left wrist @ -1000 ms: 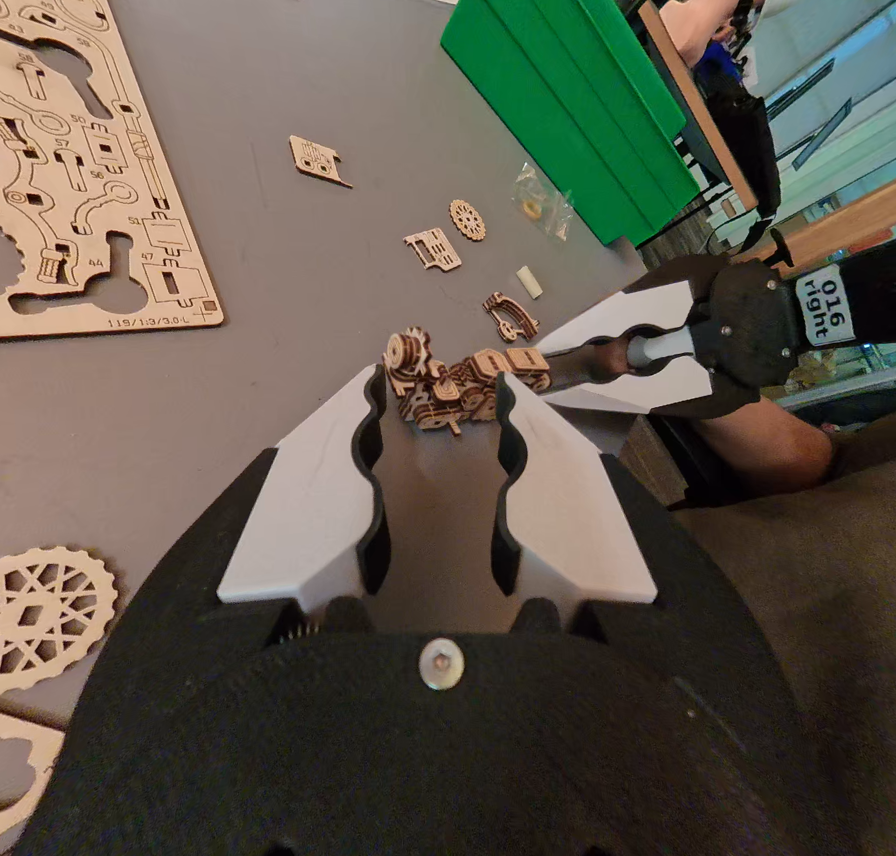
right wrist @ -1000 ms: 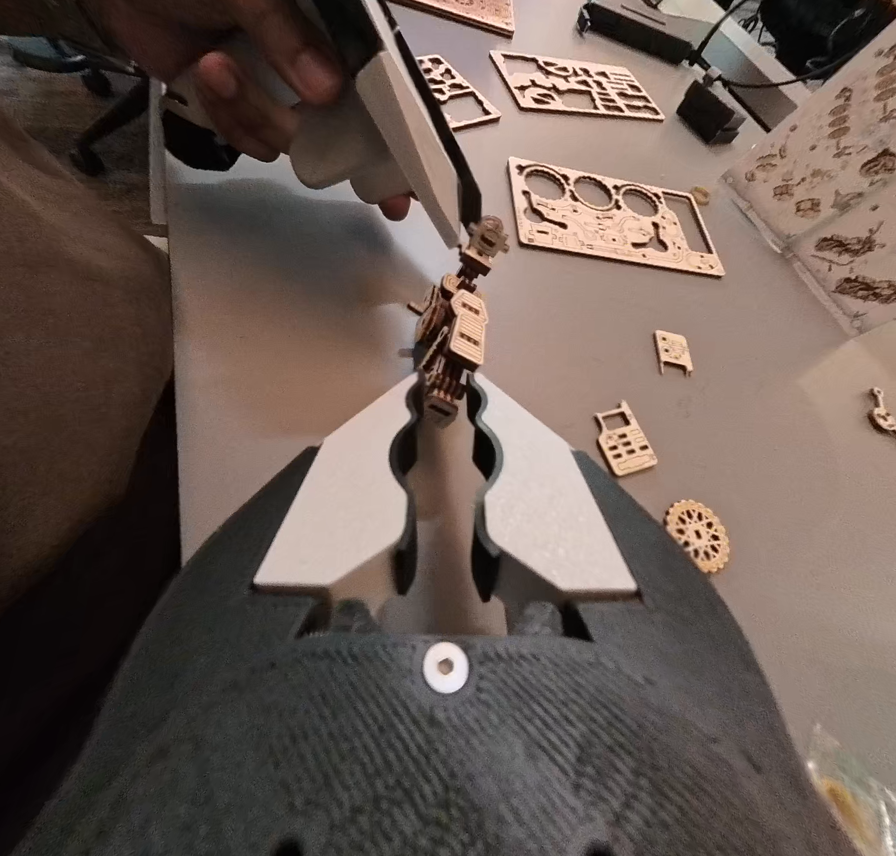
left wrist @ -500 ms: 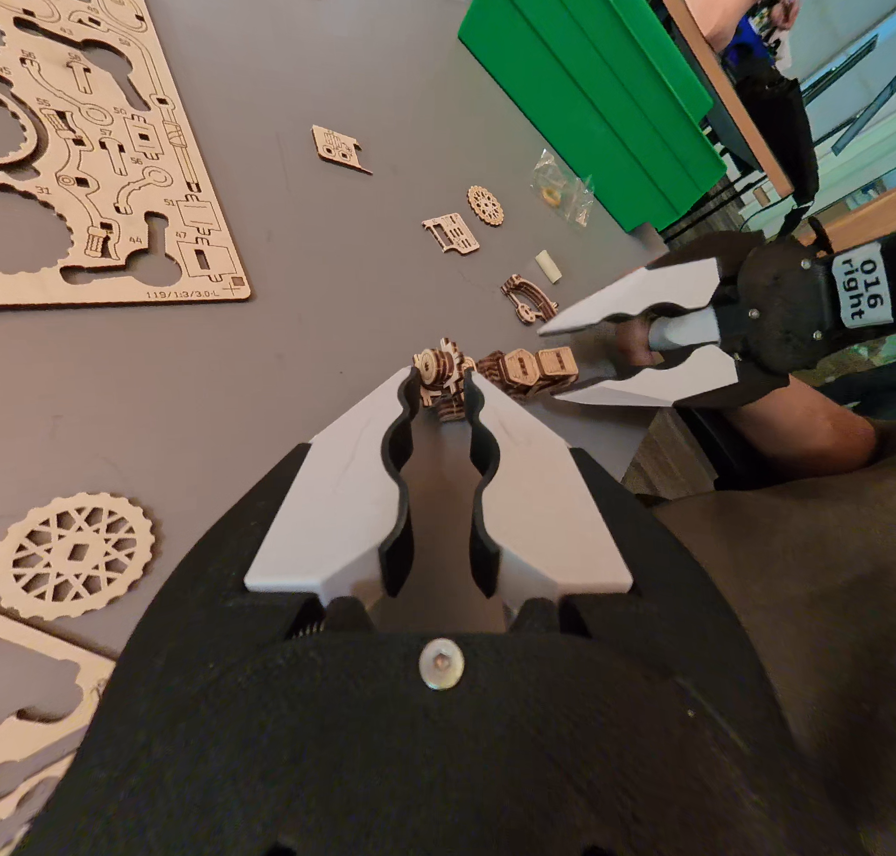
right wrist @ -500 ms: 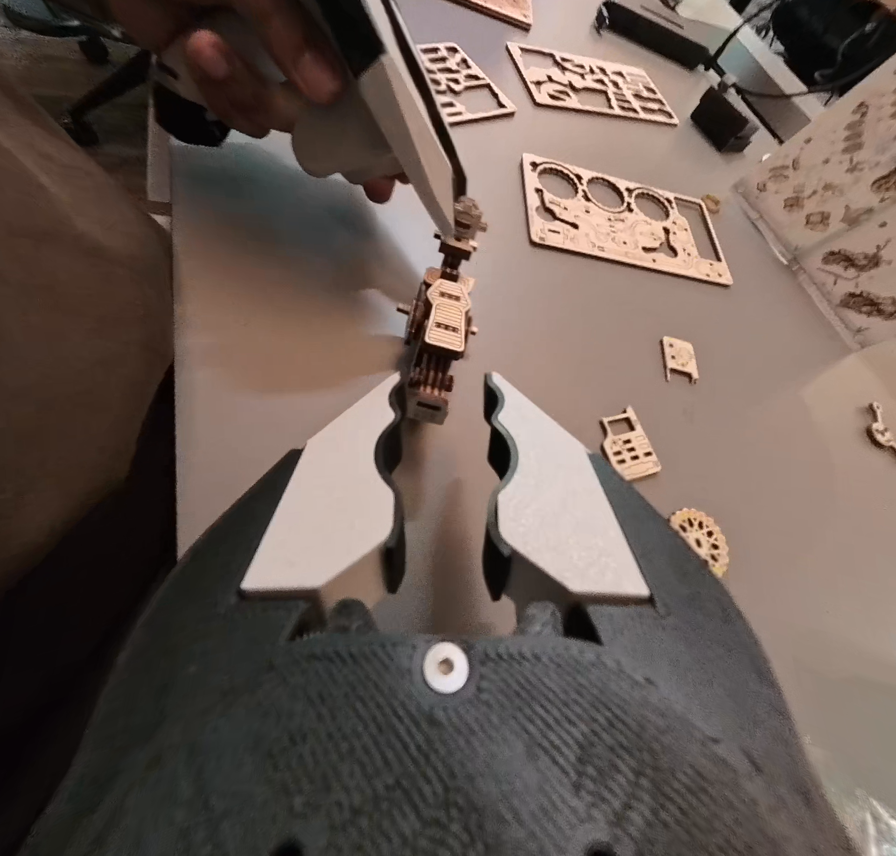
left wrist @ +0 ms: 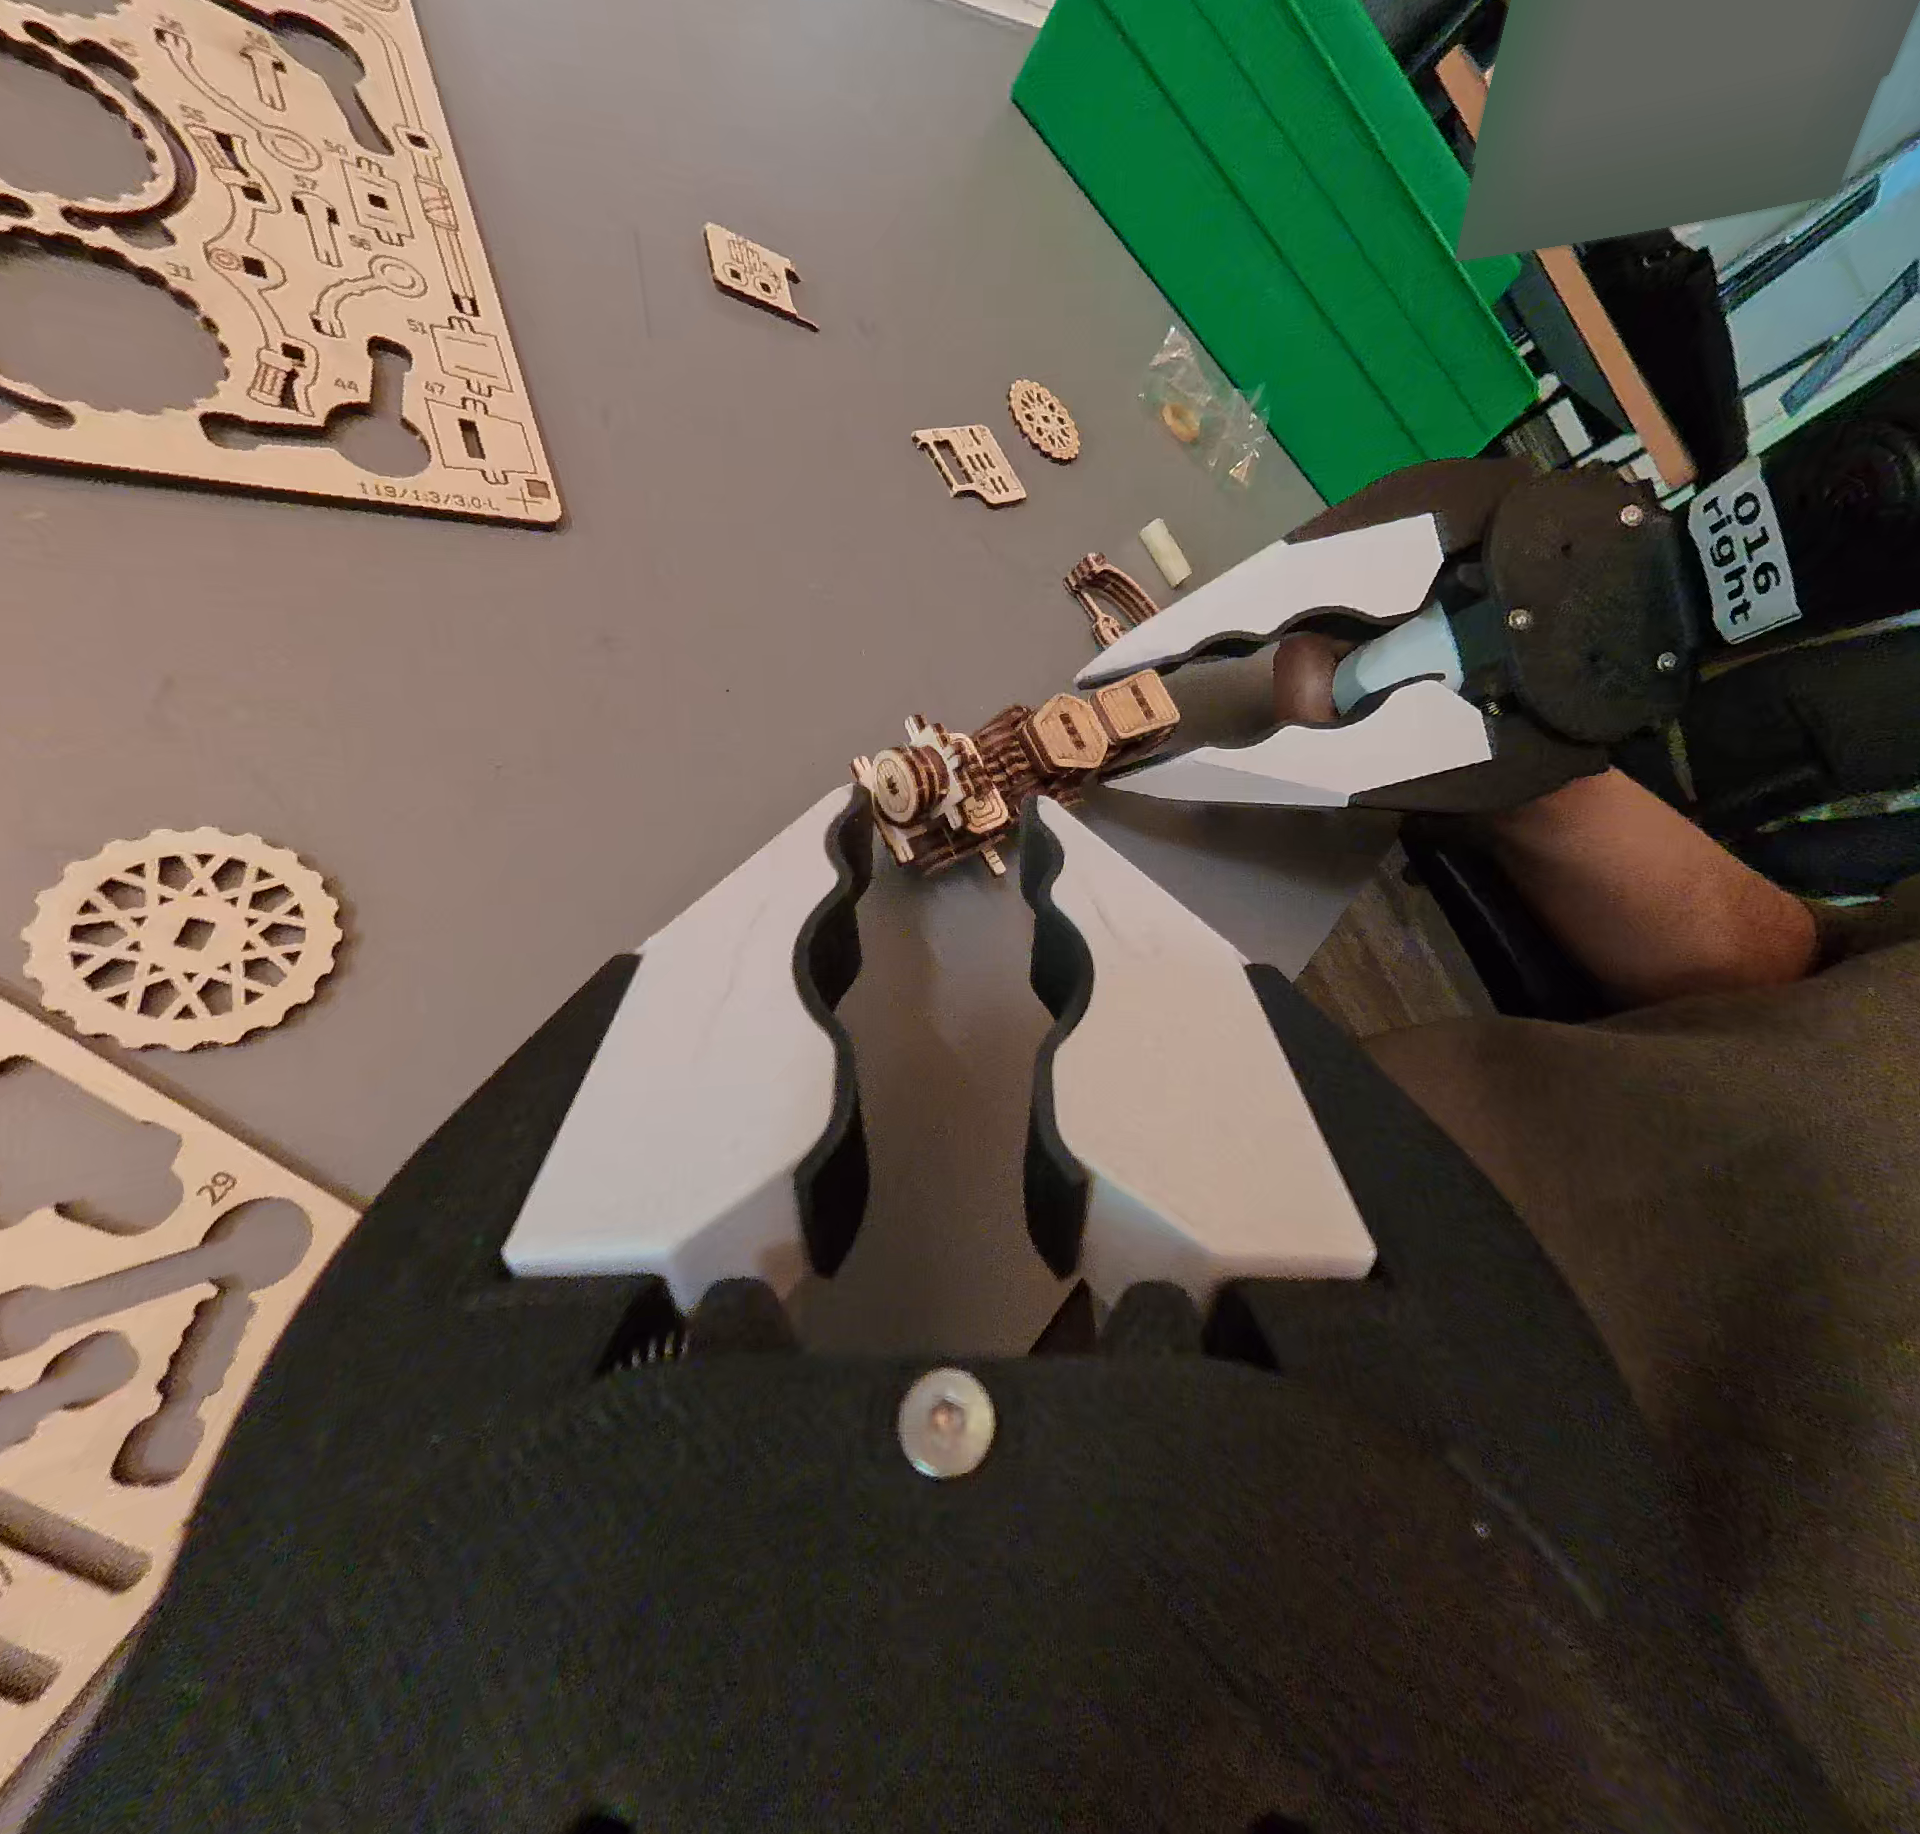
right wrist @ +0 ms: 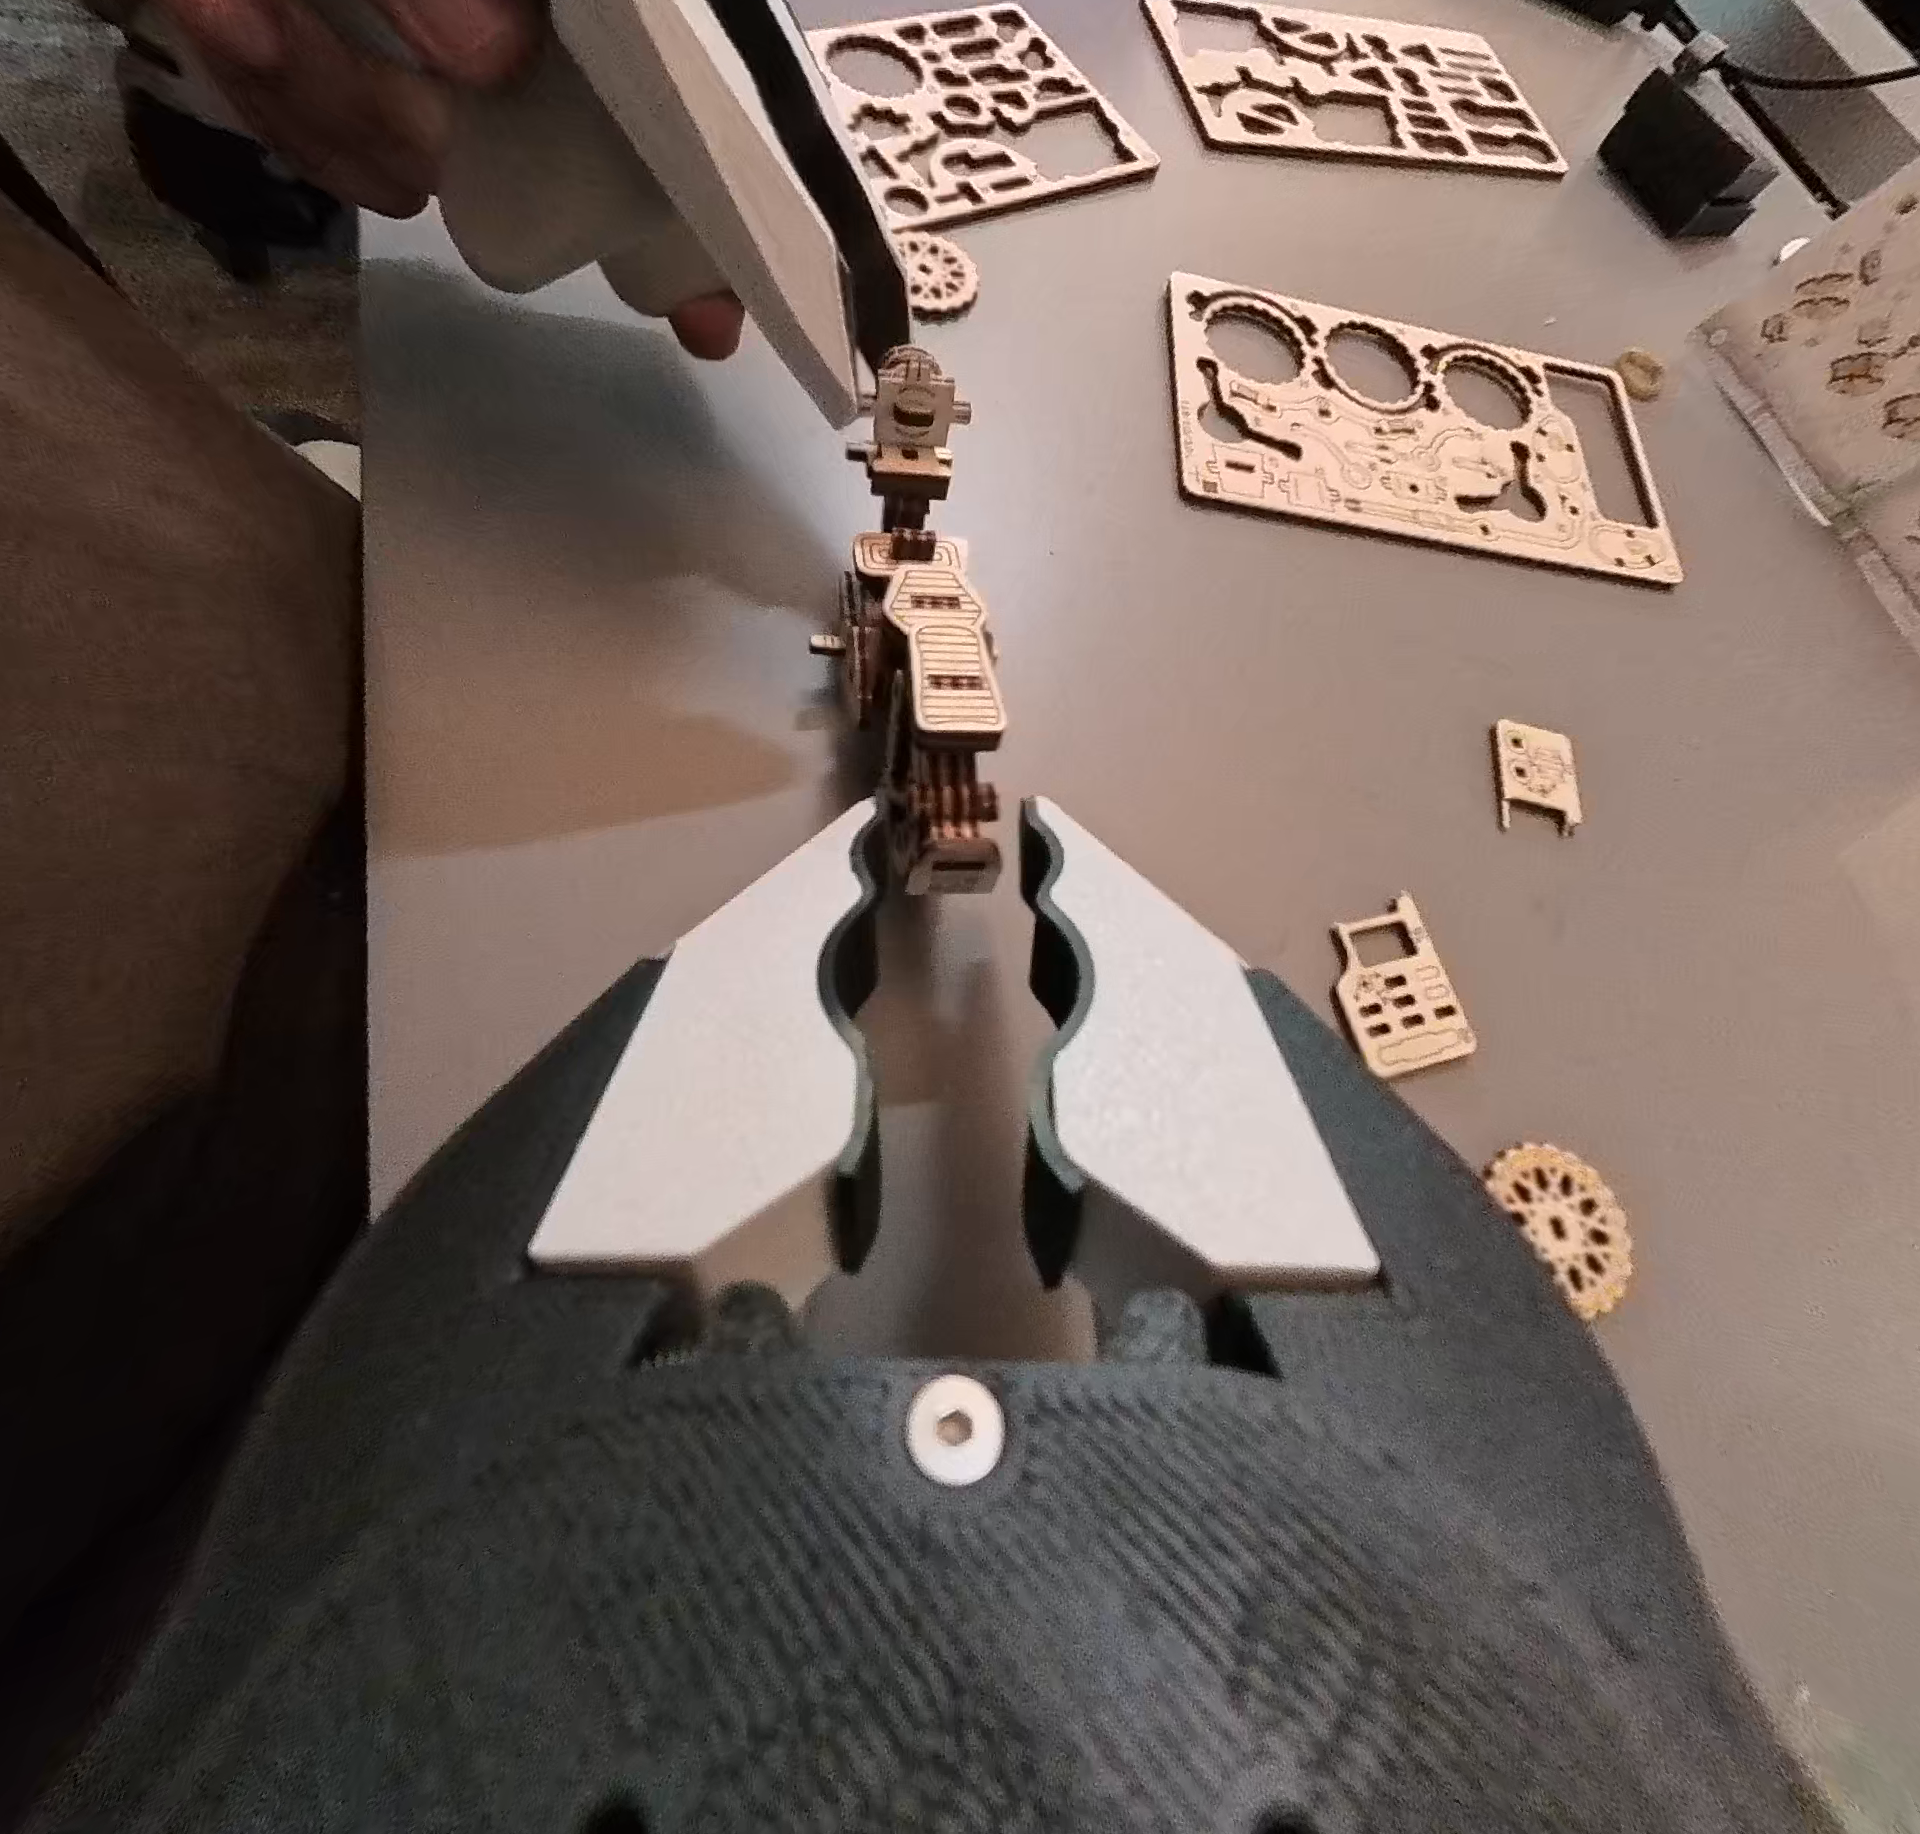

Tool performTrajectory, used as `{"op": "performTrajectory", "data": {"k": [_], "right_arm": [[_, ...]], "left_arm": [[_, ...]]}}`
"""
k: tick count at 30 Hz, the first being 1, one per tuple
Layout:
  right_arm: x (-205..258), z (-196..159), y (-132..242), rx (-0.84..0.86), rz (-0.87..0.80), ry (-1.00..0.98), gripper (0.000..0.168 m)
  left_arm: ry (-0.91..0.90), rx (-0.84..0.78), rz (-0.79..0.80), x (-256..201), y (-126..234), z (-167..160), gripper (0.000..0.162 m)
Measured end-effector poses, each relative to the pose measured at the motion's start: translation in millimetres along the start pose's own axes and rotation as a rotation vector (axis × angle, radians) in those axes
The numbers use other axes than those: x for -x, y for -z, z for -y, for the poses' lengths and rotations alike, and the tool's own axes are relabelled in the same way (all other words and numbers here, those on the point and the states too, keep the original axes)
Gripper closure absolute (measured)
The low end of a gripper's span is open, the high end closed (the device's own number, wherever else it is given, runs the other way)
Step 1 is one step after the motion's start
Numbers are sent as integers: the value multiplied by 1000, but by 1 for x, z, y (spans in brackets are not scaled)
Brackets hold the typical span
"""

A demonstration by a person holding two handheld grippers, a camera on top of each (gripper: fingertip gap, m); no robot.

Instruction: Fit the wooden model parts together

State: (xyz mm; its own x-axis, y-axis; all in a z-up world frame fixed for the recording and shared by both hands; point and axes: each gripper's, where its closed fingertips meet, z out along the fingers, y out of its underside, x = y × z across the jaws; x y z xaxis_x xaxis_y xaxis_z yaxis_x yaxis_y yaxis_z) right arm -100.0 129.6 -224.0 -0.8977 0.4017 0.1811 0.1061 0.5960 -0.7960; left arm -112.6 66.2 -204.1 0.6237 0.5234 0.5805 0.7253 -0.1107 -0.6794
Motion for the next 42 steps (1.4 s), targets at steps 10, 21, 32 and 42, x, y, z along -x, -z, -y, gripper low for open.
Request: {"op": "performTrajectory", "data": {"k": [10,21,32,42], "right_arm": [[4,0,-2,15,11,-7,137],[-2,5,12,-43,19,-73,122],[-55,16,66,-215,-177,-203,123],[-62,13,74,-266,-172,-264,124]], "left_arm": [[-34,9,26,3,3,-1,132],[-55,-22,82,12,20,10,127],[-393,138,612,97,49,21,97],[-403,255,585,102,33,4,116]]}}
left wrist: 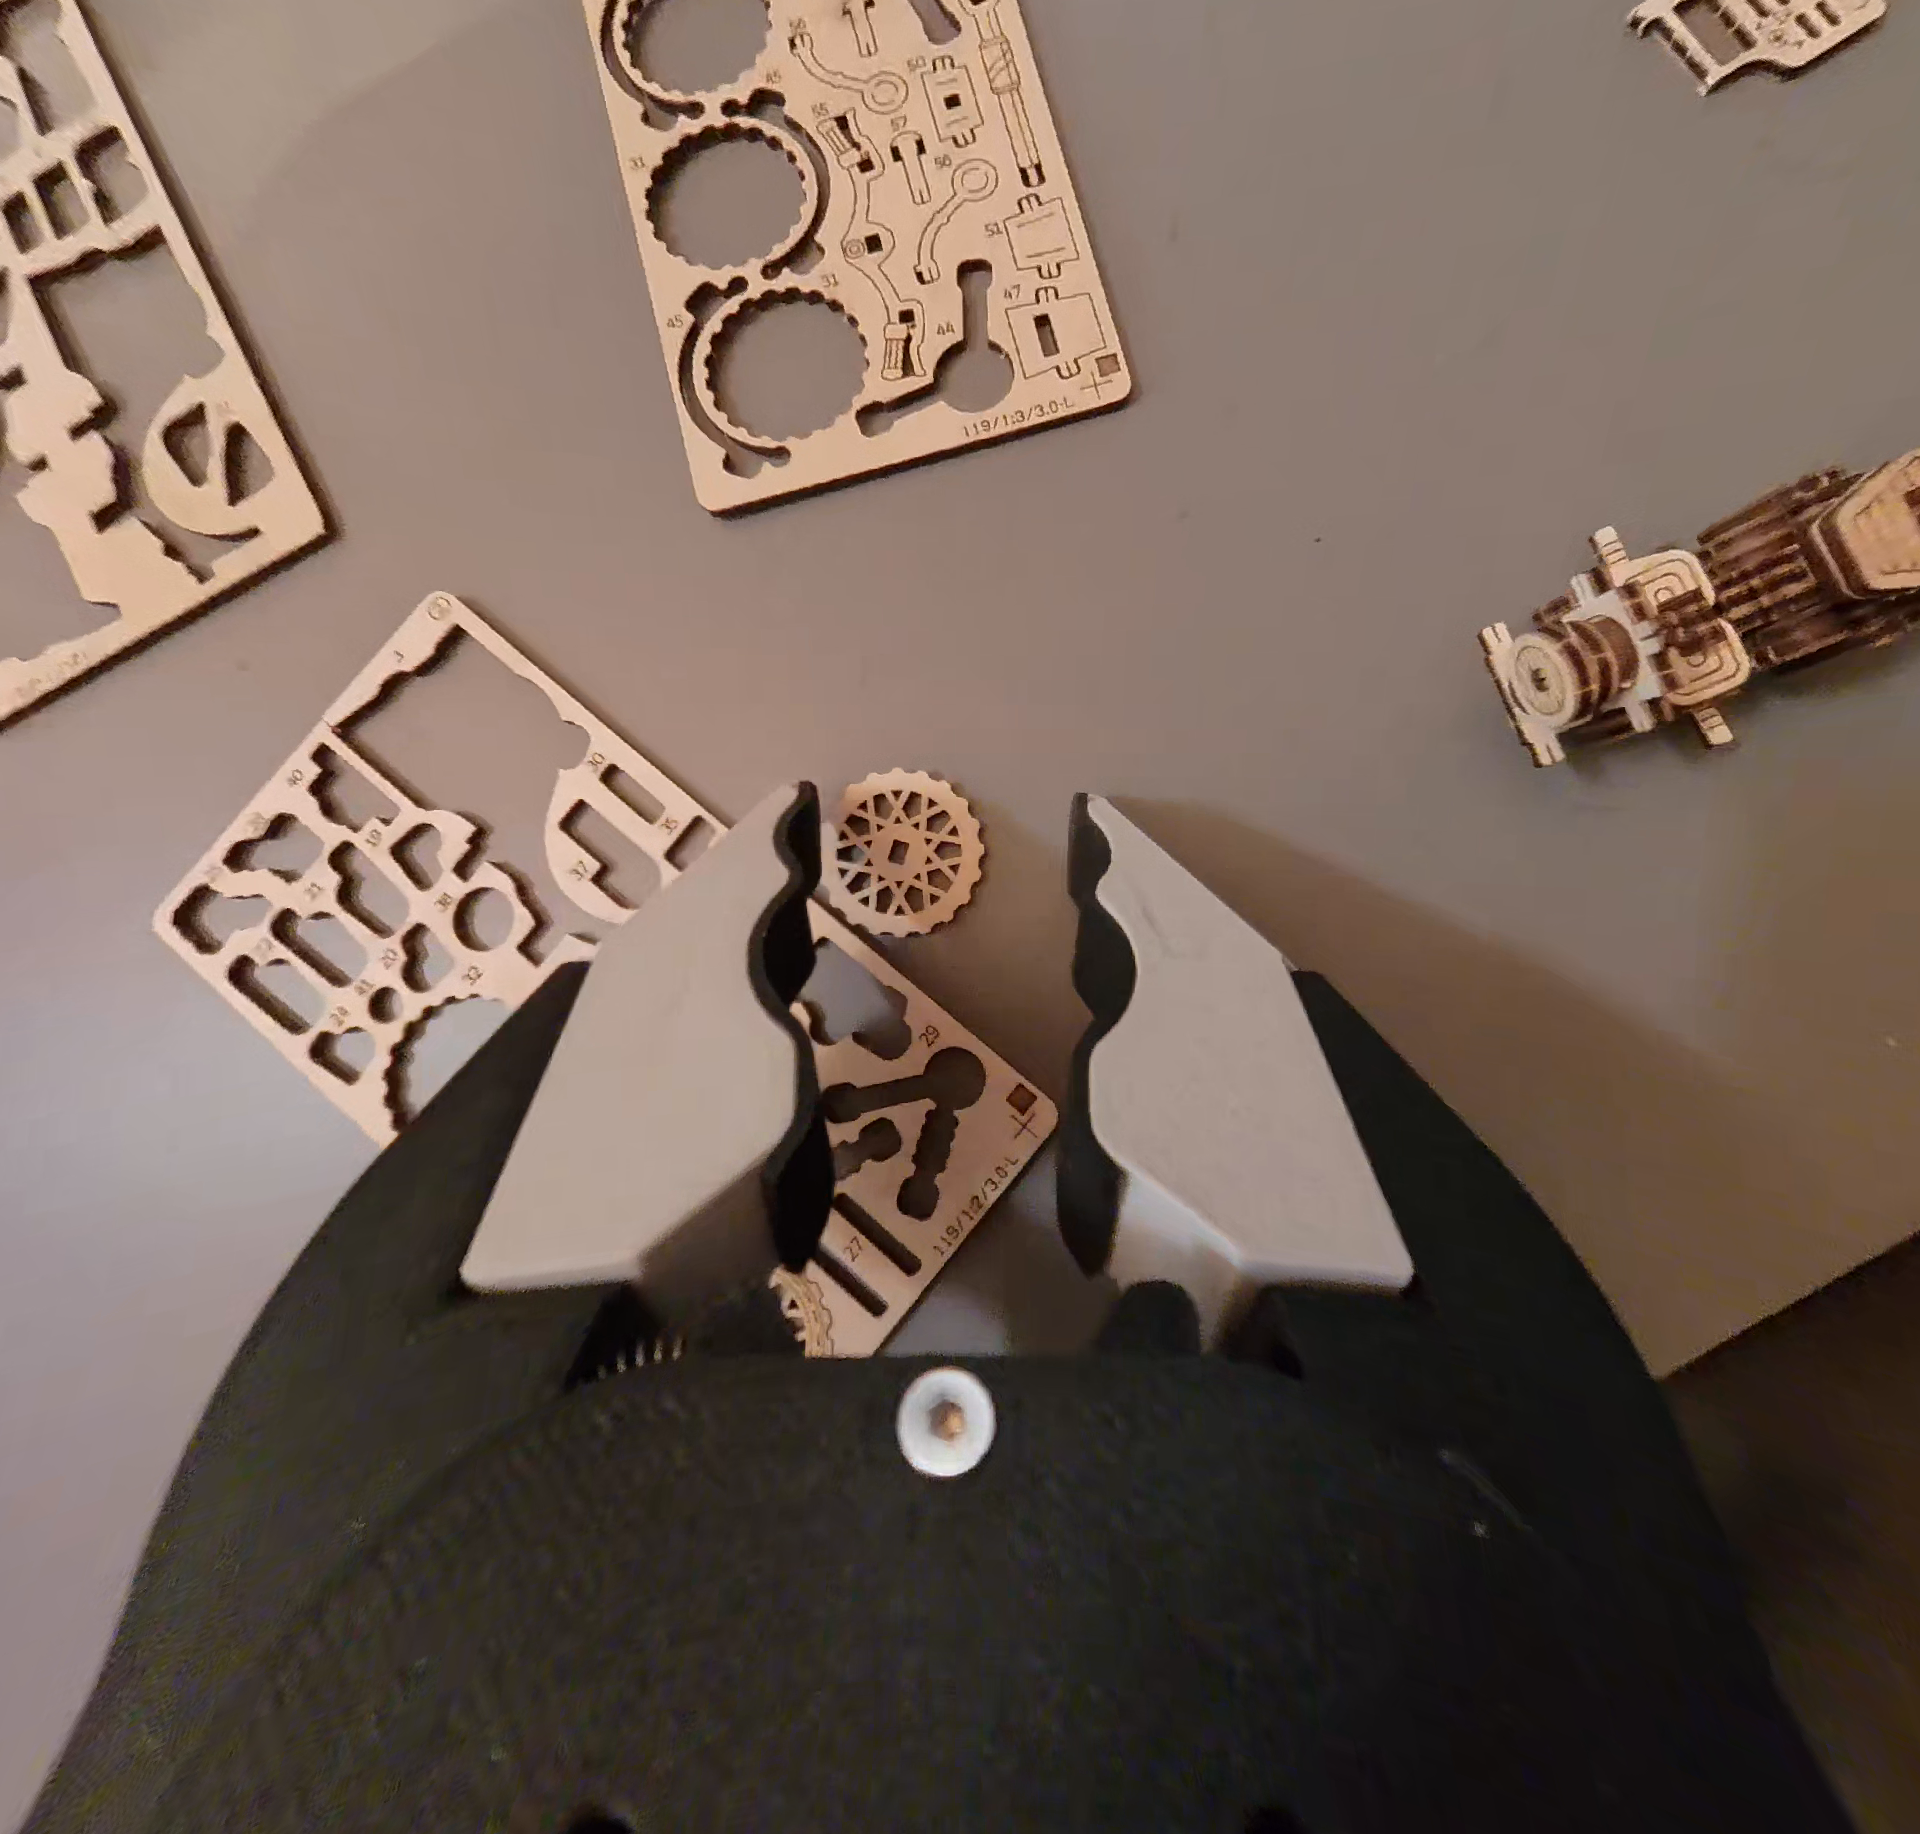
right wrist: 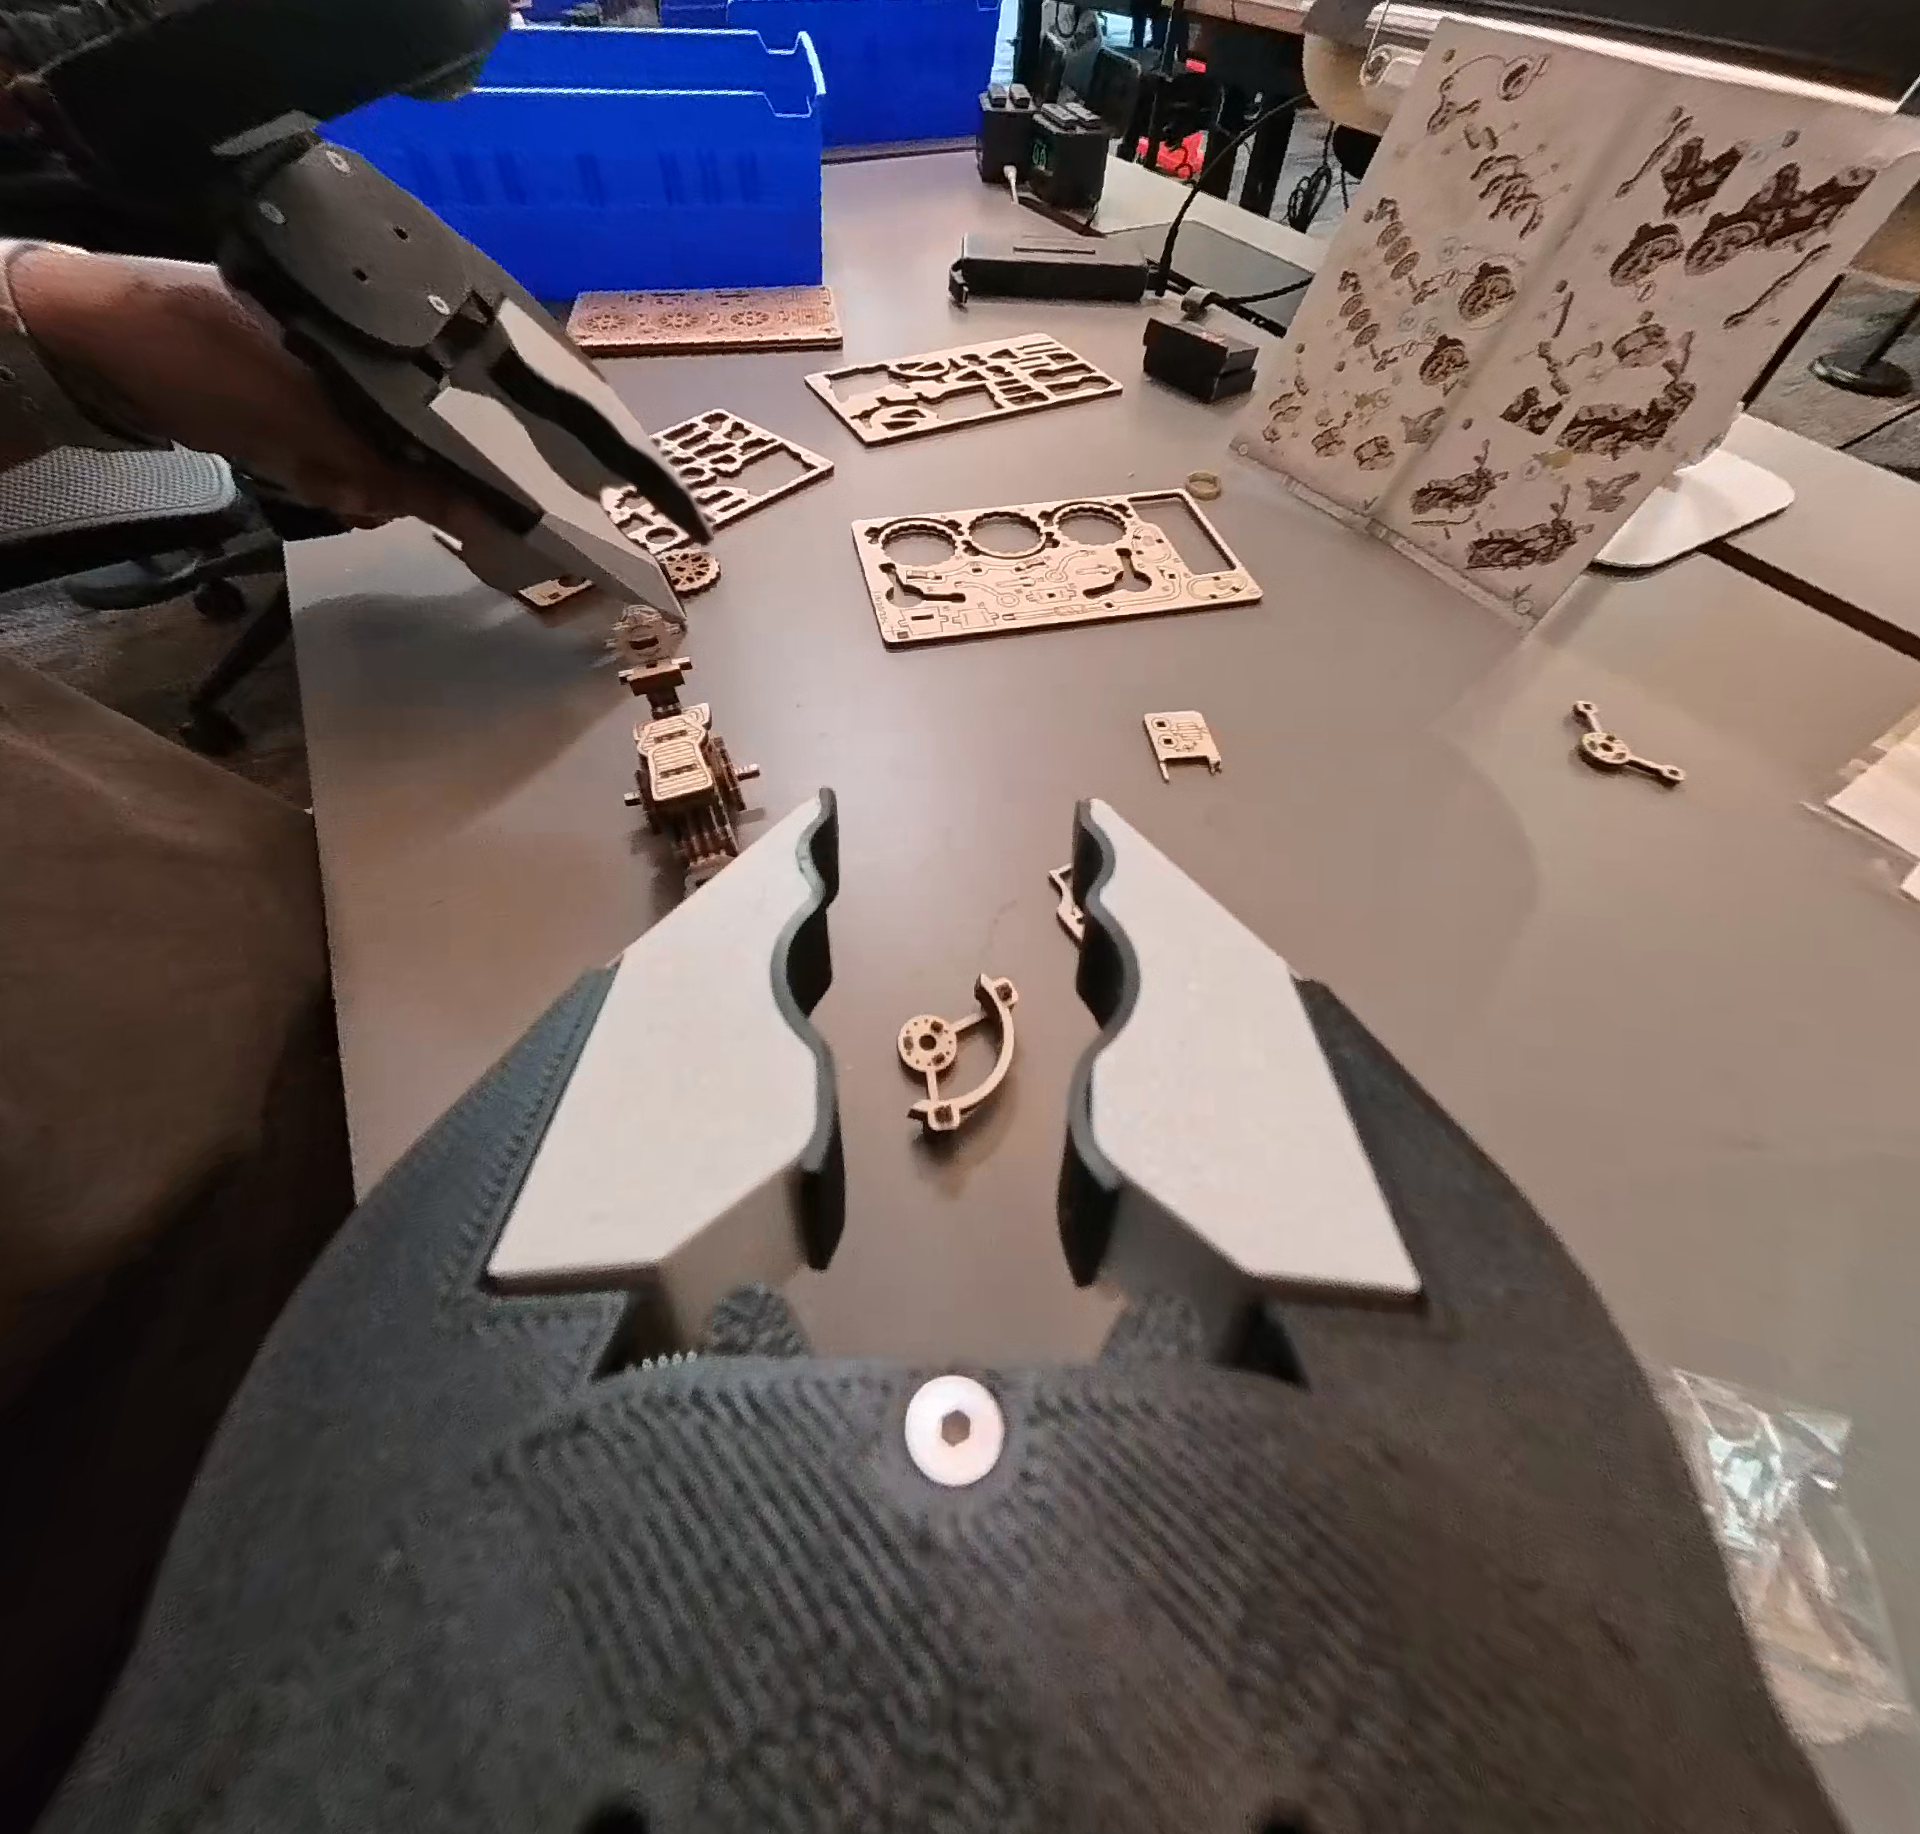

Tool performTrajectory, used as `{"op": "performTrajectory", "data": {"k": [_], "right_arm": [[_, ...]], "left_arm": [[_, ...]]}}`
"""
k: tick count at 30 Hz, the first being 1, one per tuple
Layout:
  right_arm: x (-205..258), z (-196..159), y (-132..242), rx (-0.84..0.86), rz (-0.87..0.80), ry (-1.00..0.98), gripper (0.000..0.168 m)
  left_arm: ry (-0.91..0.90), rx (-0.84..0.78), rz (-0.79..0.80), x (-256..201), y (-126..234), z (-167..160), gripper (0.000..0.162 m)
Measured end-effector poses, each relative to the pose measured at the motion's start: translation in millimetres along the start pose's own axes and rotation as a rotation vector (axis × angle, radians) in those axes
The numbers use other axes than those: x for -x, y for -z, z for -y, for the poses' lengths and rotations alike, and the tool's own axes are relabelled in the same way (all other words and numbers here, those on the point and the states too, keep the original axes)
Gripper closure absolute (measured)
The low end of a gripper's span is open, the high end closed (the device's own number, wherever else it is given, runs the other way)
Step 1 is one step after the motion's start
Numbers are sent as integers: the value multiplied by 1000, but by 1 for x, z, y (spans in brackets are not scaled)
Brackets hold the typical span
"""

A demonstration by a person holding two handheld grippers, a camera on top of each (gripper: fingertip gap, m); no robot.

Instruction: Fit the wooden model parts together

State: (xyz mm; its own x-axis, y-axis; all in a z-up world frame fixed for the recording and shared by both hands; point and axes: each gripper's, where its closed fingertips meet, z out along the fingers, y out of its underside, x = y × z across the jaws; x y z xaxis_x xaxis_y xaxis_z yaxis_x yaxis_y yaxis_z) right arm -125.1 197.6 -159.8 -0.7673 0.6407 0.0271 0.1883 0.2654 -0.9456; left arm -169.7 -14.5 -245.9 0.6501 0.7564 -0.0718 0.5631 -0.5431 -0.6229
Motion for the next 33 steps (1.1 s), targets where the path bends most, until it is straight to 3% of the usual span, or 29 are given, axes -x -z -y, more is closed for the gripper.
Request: {"op": "performTrajectory", "data": {"k": [5,8,19,23,27,33], "right_arm": [[-1,-2,0,-2,8,-12,124],[-2,-4,1,-2,10,-22,124],[-20,0,10,-45,-36,-81,125],[-22,-2,10,-47,-34,-102,125],[-20,-5,7,-31,-31,-90,125],[-20,-8,4,-16,-25,-84,125]], "left_arm": [[70,29,-53,0,-1,-2,119],[55,35,-48,3,-1,-2,137],[51,-31,-68,-1,4,18,145],[51,-37,-86,-2,9,24,134],[-2,53,-99,-4,10,11,101],[-19,85,-85,-4,-3,0,109]]}}
